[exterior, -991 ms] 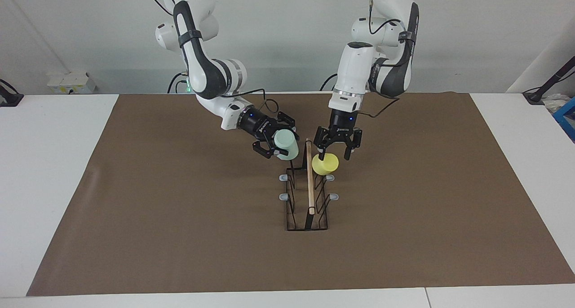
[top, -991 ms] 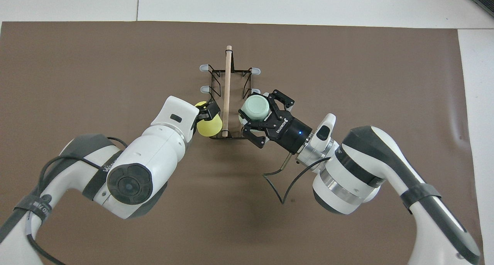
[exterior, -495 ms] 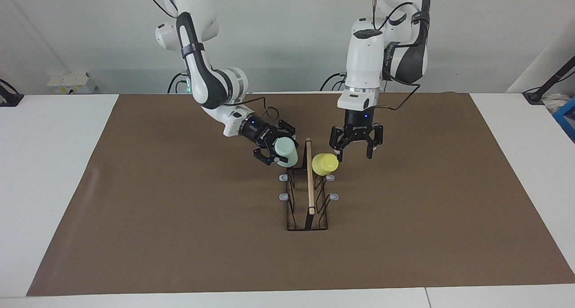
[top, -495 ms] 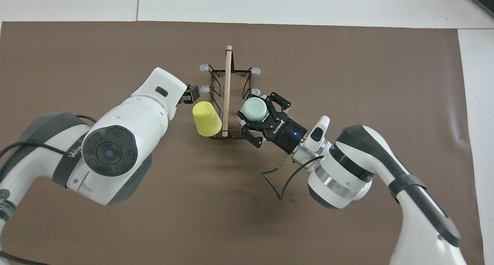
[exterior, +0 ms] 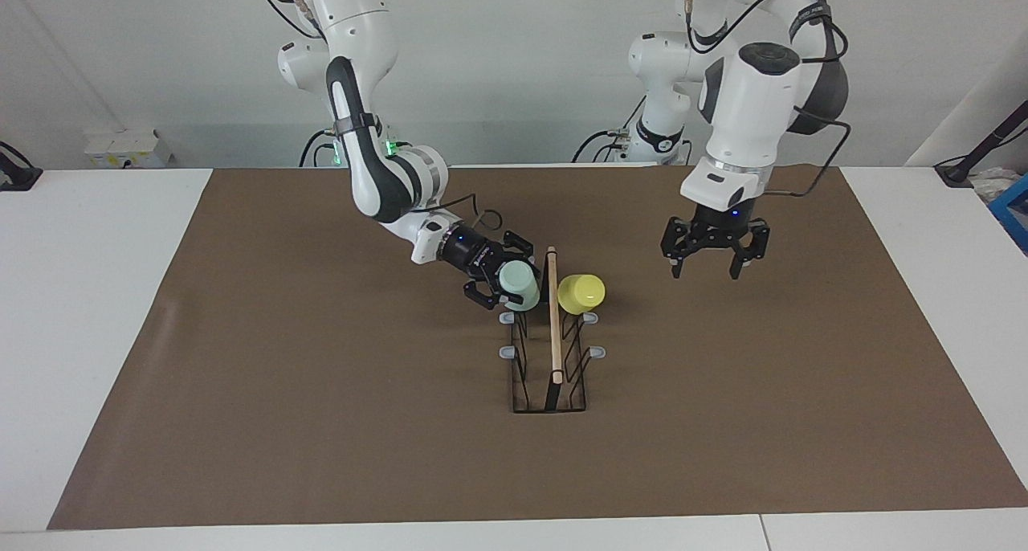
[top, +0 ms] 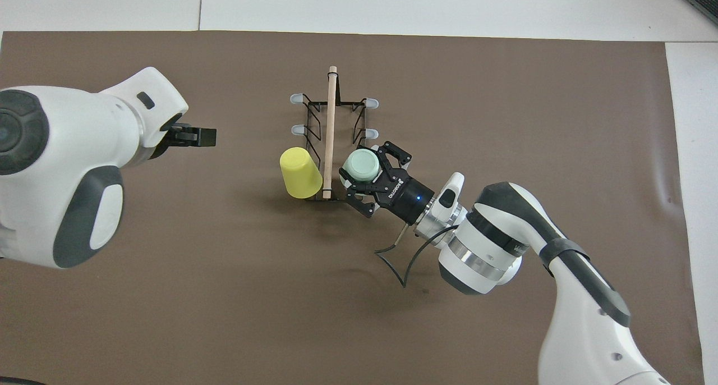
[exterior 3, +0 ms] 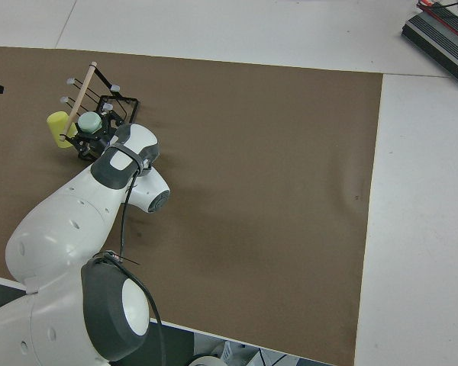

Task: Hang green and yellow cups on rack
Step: 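Withdraw the left gripper while the right gripper lowers the green cup onto a peg, then open the right gripper and release the green cup on the peg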

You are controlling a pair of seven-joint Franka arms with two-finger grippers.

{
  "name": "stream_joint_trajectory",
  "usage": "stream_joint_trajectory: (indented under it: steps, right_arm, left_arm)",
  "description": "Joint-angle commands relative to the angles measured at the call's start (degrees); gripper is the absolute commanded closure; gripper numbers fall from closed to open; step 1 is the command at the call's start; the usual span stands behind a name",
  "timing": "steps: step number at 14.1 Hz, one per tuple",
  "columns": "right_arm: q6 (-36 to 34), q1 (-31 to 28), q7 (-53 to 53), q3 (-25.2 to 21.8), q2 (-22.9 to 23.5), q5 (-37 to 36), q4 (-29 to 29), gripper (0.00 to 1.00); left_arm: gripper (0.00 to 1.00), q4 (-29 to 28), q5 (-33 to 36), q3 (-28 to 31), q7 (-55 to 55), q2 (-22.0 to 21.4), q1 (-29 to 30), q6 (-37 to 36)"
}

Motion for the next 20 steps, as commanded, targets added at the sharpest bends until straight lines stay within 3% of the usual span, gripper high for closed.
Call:
stream_joint_trajectory:
  steps: [1,5,6,7,9,20]
  right_arm:
    - [-1.85,-0.28,-2.5,0.16,1.3,3.4,-0.16,0.99]
    - [-4.75,-0.28,-3.38,0.16,2.97,4.72,-0.69,0.97]
    - [-4.58,-0.28,-3.29,0.16,2.97,4.72,-0.69,0.86]
    - [-4.4,-0.28,-3.2,0.25,2.97,4.81,-0.69,0.63]
    - [-3.96,-0.37,-2.76,0.25,2.97,4.81,-0.69,0.0]
    - [-0.97,0.77,1.9,0.16,3.15,4.02,-1.3,0.0]
  left_arm:
    - [0.0,3.58,-2.34,3.57,9.28,-1.34,-0.14,-8.87]
    - [0.0,12.03,-3.84,6.49,17.56,-0.64,2.31,-19.43]
    - [0.0,13.96,-3.84,6.57,18.27,-0.55,2.76,-21.89]
    - [0.0,15.72,-4.02,6.57,18.63,-0.29,3.37,-23.91]
    - [0.0,18.27,-6.38,6.66,18.54,0.32,4.17,-27.61]
    - [0.0,14.94,-6.04,7.01,15.91,-2.49,3.37,-31.66]
